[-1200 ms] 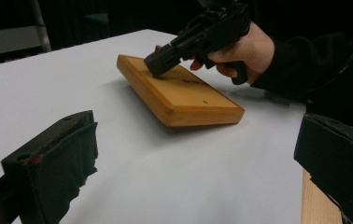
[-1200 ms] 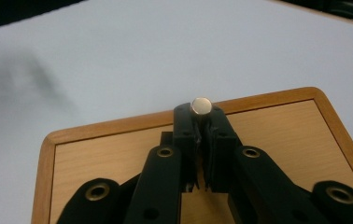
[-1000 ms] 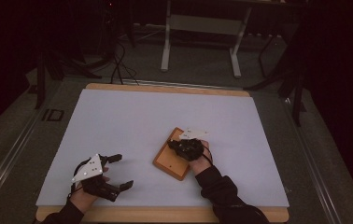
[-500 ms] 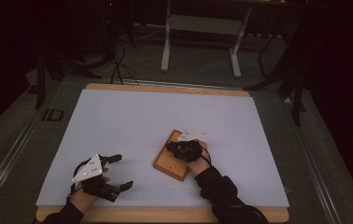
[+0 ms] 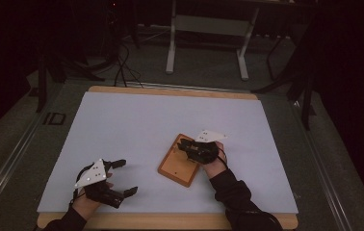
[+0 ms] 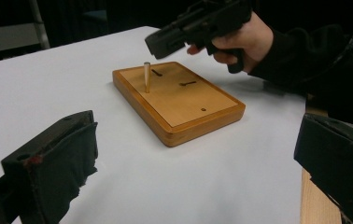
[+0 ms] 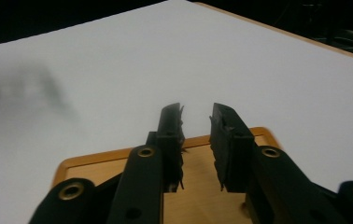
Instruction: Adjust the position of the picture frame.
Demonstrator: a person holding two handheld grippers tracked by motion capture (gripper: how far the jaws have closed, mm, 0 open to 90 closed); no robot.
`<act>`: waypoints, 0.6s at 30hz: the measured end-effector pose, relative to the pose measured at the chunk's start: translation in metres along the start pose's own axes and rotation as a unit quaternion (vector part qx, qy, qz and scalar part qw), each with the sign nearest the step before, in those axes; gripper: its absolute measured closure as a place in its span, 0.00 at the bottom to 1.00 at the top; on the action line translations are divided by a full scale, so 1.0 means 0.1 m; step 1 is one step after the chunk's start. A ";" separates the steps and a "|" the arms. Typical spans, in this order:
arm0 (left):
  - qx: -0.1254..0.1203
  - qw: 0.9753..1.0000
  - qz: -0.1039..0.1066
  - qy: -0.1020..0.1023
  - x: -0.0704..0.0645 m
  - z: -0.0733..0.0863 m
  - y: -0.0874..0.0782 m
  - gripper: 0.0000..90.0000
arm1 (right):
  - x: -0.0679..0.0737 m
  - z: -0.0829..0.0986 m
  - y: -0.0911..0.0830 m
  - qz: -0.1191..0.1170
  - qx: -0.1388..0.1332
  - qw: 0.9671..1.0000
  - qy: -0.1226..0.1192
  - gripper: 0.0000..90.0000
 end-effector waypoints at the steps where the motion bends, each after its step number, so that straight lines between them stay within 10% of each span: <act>1: -0.001 1.000 0.000 0.000 0.00 0.00 0.00 0.00 | -0.02 -0.01 0.00 0.002 0.001 1.000 0.000 0.86; 18: -0.002 1.000 0.001 -0.001 0.00 0.00 -0.01 0.00 | -0.37 -0.09 0.47 0.020 0.070 0.997 0.012 1.00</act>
Point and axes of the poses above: each handheld gripper's, and its own axes: y roughly forward along the jaws, z roughly out of its underside, x roughly to its left, the point moved 1 cm from there along y, roughly forward along the jaws, and after that the axes turned 5 degrees about -x, right-handed, at the moved point
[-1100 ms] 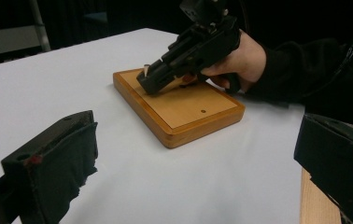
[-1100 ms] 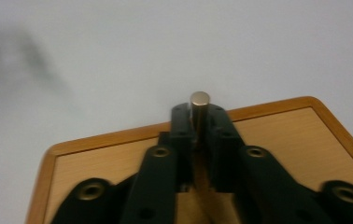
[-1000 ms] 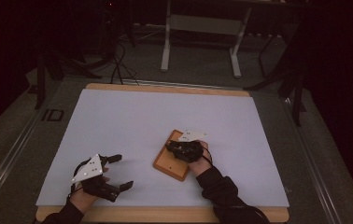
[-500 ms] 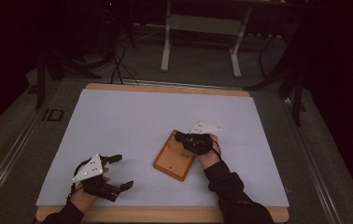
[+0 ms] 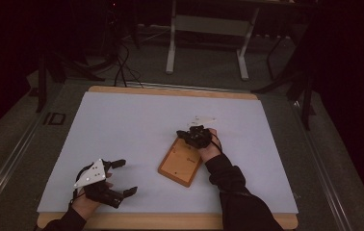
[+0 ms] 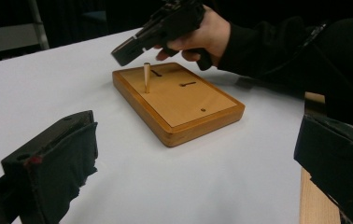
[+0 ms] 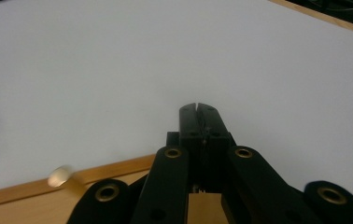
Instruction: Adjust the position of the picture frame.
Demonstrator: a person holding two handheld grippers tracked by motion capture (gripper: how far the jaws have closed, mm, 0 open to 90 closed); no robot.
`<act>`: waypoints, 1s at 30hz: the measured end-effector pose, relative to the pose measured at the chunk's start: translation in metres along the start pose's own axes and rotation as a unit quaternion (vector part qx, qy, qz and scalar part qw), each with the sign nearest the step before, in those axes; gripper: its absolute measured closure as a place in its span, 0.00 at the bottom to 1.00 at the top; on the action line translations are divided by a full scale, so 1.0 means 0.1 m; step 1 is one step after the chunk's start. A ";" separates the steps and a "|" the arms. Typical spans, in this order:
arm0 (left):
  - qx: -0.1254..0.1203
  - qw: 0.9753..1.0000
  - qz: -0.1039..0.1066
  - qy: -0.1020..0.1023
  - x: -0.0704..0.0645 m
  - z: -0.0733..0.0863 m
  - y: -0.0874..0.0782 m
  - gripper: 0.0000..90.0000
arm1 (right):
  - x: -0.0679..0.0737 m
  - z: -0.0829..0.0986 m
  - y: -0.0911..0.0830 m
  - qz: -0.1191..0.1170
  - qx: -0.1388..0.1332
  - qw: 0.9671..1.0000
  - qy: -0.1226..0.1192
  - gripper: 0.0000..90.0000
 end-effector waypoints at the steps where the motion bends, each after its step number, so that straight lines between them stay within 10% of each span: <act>1: 0.000 1.000 0.000 0.000 0.00 0.00 0.00 0.00 | 0.00 -0.01 0.03 0.003 0.003 1.000 -0.003 1.00; 30: -0.006 1.000 -0.003 0.004 0.00 -0.01 -0.03 0.00 | -0.09 -0.14 0.37 0.041 0.120 0.992 -0.007 1.00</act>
Point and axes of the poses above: each handheld gripper's, and its own axes: y roughly forward along the jaws, z roughly out of its underside, x roughly to its left, the point moved 1 cm from there along y, roughly forward along the jaws, and after that the axes turned 5 degrees about -x, right-handed, at the moved point
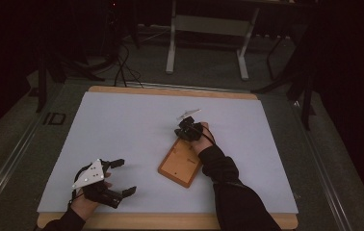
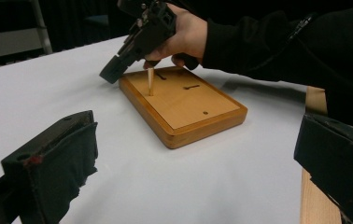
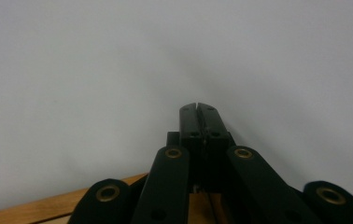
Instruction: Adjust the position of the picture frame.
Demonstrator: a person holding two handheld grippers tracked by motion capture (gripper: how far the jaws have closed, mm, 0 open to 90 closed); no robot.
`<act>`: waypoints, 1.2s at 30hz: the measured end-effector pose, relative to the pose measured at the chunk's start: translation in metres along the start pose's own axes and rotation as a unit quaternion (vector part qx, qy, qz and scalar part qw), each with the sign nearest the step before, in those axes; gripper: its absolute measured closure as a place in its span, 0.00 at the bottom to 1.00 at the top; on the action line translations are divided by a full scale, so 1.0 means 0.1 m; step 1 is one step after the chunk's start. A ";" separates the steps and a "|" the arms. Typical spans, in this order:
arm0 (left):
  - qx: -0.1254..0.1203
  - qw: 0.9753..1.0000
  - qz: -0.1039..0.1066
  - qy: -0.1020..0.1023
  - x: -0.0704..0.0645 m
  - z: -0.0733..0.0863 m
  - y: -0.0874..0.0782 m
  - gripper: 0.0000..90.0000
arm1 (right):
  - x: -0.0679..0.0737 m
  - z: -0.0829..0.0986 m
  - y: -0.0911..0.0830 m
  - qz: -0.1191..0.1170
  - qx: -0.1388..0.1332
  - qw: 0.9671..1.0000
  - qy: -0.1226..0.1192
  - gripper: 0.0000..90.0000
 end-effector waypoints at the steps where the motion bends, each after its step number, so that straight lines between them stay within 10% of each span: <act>1: 0.000 1.000 0.000 0.000 0.00 0.00 0.00 0.00 | 0.00 0.01 -0.01 0.002 0.002 1.000 -0.004 1.00; 36: 0.008 1.000 0.001 -0.001 -0.01 0.02 0.06 0.00 | -0.13 0.68 -0.77 -0.005 -0.019 0.999 0.027 1.00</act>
Point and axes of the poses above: each handheld gripper's, and its own axes: y roughly forward along the jaws, z roughly out of its underside, x roughly to its left, the point moved 1 cm from there along y, roughly forward along the jaws, and after that the axes turned 5 degrees about -x, right-handed, at the moved point
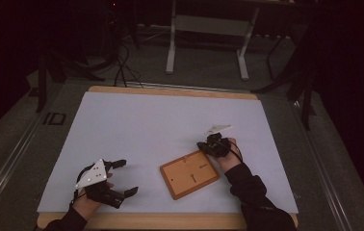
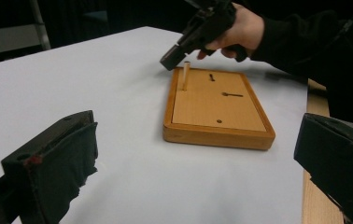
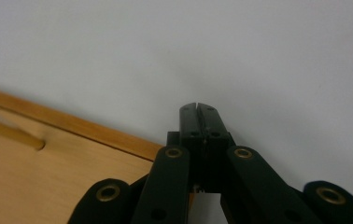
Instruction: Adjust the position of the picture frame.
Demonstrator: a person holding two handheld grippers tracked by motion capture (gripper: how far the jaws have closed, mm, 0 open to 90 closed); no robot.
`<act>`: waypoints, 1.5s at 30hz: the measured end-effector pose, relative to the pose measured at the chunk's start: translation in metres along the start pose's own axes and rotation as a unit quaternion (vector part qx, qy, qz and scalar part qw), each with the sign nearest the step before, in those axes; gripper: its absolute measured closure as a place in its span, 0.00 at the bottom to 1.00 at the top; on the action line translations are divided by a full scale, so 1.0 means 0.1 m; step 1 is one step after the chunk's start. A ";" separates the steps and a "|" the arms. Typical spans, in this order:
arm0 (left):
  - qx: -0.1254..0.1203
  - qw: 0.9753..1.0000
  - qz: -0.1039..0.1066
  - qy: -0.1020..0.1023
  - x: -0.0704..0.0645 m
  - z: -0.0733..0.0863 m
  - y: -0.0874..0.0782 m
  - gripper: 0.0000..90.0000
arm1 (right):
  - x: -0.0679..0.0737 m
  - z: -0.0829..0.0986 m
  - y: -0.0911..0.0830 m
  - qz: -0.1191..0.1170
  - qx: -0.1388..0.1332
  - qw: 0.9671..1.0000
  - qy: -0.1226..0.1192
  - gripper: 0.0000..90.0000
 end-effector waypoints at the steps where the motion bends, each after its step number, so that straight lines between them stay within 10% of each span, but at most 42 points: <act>1: 0.000 1.000 0.000 0.000 0.00 0.00 0.00 0.00 | 0.01 0.02 -0.03 -0.001 -0.001 1.000 0.002 1.00; 40: 0.000 1.000 0.021 0.005 -0.08 -0.03 0.12 0.00 | 0.28 0.46 -0.47 -0.025 -0.039 0.998 0.048 0.98; 45: 0.024 0.999 0.028 -0.026 -0.10 -0.06 0.14 0.00 | 0.34 0.38 -0.55 -0.028 -0.059 0.997 0.032 0.72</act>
Point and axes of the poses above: each handheld gripper's, and its own axes: y roughly forward along the jaws, z roughly out of its underside, x roughly to its left, the point moved 1 cm from there along y, roughly forward along the jaws, and after that the axes turned 5 degrees about -x, right-handed, at the moved point
